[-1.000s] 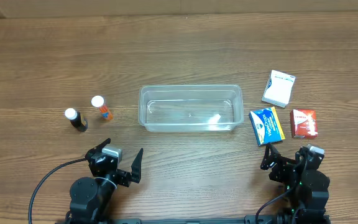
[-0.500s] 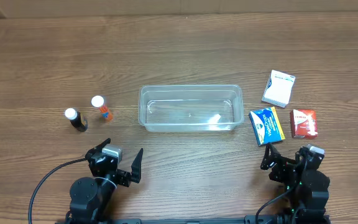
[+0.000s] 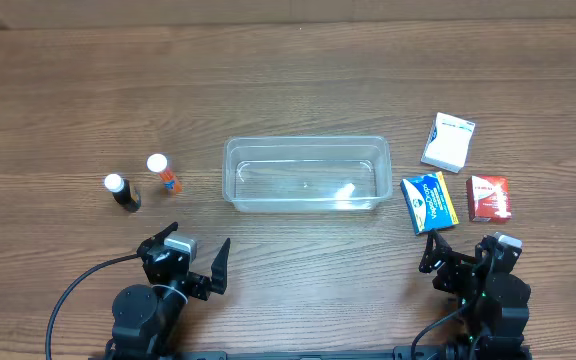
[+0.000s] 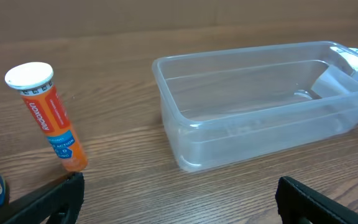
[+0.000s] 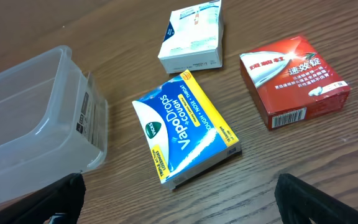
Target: Pack container
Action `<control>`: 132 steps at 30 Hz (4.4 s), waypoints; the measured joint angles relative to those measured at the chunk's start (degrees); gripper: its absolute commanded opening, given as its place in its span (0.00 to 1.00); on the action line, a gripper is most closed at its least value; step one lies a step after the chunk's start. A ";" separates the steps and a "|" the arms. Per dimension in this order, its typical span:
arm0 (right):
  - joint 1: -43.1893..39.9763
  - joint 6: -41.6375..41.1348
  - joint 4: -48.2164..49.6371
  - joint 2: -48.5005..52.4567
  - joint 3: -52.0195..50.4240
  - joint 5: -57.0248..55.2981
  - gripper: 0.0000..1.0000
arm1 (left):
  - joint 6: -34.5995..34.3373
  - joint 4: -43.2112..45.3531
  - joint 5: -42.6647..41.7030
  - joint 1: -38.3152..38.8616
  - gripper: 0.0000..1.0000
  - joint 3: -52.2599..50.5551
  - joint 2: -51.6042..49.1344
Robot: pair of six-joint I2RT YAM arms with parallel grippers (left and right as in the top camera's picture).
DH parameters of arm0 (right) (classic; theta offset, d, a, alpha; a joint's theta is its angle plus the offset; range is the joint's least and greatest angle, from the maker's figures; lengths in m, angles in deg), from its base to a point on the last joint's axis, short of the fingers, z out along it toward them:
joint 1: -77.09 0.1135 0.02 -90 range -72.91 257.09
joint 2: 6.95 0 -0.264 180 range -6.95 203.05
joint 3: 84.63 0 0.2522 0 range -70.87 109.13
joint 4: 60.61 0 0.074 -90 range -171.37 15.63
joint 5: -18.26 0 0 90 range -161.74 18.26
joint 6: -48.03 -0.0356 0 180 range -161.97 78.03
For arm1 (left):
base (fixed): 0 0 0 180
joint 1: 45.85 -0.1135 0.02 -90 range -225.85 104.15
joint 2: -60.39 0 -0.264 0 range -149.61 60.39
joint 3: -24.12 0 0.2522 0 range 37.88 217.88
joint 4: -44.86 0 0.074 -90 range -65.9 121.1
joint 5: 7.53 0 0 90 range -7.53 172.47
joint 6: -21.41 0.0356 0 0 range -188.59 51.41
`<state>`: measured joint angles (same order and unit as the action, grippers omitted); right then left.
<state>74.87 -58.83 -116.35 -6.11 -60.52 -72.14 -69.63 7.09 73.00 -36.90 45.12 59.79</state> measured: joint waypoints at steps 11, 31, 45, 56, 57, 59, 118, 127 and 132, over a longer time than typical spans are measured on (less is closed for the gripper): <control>0.00 6.47 0.07 0.00 0.04 -6.08 1.00 | 0.00 0.04 0.00 0.00 1.00 0.00 0.00; -0.02 5.09 6.29 20.94 13.64 -3.74 1.00 | -12.41 -2.29 3.10 0.00 1.00 12.72 -16.44; -0.96 4.90 -23.80 61.83 52.15 3.54 1.00 | -10.05 -47.67 0.46 -0.24 1.00 72.06 -65.99; -2.67 4.90 -25.62 68.32 52.33 3.41 1.00 | -17.27 -52.65 1.60 -6.62 1.00 84.30 -88.19; -2.67 4.90 -25.62 68.32 52.33 3.41 1.00 | -17.35 -52.26 1.60 -6.84 1.00 84.32 -90.16; -2.67 4.87 -25.59 68.32 52.33 3.43 1.00 | -17.51 -51.76 1.81 -7.67 1.00 84.32 -94.40; -2.67 4.90 -25.79 68.32 52.35 3.43 1.00 | -18.10 -56.98 8.96 12.79 0.04 113.50 -118.73; -2.67 4.90 -26.12 68.32 52.35 3.41 1.00 | -18.53 -58.53 18.49 12.61 0.04 113.00 -122.36; -2.67 4.90 -26.14 68.32 52.35 3.41 1.00 | -18.73 -56.98 19.50 10.51 0.04 112.98 -125.90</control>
<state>72.20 -53.94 -142.49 62.21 -8.17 -68.73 -88.36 -49.89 92.50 -26.39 158.10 -66.10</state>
